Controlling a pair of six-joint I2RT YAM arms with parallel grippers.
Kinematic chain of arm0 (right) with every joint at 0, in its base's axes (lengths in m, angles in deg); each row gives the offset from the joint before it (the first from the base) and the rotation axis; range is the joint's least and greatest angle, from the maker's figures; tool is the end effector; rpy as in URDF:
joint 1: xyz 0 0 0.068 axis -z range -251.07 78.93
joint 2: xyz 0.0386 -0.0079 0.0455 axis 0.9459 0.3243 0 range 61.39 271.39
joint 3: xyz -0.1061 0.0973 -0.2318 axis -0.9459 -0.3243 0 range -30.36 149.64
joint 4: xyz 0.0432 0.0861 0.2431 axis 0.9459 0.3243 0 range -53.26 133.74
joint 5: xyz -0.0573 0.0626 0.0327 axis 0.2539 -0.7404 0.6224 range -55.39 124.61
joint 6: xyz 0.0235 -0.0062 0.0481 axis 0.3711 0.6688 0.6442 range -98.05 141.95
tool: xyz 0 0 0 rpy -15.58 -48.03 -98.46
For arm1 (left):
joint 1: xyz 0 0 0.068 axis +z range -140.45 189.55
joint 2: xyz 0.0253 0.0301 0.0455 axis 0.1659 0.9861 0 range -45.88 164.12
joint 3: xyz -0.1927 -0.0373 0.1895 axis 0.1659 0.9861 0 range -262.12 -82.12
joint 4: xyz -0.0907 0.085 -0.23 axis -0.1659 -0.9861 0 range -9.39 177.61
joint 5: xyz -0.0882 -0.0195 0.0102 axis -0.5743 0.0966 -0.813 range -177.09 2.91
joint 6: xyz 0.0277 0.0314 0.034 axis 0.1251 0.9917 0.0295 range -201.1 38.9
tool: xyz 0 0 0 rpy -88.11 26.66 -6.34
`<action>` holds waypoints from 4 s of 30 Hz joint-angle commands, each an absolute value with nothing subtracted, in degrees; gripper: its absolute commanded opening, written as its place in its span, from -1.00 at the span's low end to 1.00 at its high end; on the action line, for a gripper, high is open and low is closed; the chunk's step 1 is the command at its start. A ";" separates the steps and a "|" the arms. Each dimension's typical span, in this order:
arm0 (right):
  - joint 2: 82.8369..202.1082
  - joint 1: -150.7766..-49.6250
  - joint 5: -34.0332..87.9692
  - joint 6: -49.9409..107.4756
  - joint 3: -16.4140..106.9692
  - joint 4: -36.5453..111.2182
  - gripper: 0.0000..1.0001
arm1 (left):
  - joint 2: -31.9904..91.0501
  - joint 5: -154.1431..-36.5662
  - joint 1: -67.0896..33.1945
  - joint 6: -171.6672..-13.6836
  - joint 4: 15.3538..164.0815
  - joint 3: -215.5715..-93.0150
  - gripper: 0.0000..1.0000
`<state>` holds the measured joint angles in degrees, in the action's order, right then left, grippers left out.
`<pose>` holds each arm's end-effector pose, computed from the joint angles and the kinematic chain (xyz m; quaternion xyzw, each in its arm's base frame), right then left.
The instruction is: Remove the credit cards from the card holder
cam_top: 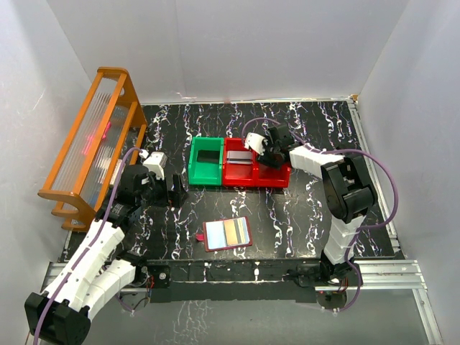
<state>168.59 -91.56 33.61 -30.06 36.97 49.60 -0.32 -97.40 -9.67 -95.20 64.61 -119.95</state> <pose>0.3660 0.1375 0.1675 -0.5625 0.7625 -0.0789 0.3098 0.1675 -0.0651 0.2727 0.0830 0.8629 -0.2160 0.4494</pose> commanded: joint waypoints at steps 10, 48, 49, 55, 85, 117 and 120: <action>138.09 -91.44 28.17 5.61 27.24 33.64 0.35 | -0.62 -98.30 -9.39 -95.54 64.32 -120.59 0.97; 130.59 -118.16 22.13 87.63 -3.32 33.97 -0.15 | 18.19 -98.99 -34.94 -134.32 59.27 -124.34 0.65; 130.62 -118.25 22.01 87.76 -3.51 33.67 -0.16 | 18.44 -98.67 -35.54 -135.23 60.32 -123.53 0.64; 131.57 -118.27 21.05 87.78 -3.90 32.85 -0.18 | 18.37 -99.28 -36.86 -139.31 67.17 -117.93 0.56; 137.32 -118.27 18.52 87.60 -3.27 32.12 -0.17 | 28.06 -98.89 -37.42 -134.36 69.73 -112.92 -0.23; 139.11 -118.58 19.95 84.60 0.91 41.80 -0.14 | 29.06 -99.35 -37.43 -130.59 70.79 -113.58 -0.53; 140.09 -118.84 19.20 84.18 1.13 41.28 -0.14 | 29.26 -99.85 -37.45 -130.64 71.62 -113.78 -0.54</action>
